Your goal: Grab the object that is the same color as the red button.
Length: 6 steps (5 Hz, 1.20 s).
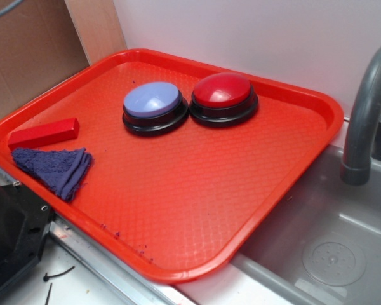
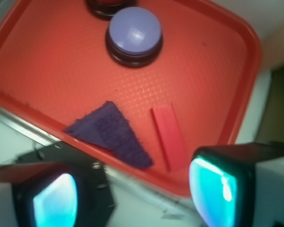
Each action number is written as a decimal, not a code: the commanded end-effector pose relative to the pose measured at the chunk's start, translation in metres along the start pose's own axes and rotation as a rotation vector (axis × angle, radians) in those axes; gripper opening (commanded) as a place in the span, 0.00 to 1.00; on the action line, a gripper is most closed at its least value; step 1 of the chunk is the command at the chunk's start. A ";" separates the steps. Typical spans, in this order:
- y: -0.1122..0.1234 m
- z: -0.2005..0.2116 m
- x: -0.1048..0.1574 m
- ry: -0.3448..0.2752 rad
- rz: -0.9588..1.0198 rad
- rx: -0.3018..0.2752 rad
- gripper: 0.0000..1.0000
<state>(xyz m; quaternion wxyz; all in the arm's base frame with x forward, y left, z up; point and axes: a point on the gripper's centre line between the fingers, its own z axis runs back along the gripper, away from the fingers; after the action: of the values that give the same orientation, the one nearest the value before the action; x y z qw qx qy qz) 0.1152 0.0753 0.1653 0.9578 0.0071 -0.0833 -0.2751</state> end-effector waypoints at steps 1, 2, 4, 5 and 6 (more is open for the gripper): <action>0.033 -0.034 0.001 -0.055 -0.194 0.043 1.00; 0.041 -0.060 0.007 0.029 -0.158 0.036 1.00; 0.052 -0.106 0.010 0.075 -0.113 0.026 1.00; 0.050 -0.121 0.014 0.093 -0.127 0.010 1.00; 0.043 -0.137 0.014 0.121 -0.140 -0.011 1.00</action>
<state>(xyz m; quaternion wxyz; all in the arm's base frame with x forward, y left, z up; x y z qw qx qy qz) 0.1622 0.1006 0.0297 0.9413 0.0156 -0.0149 -0.3369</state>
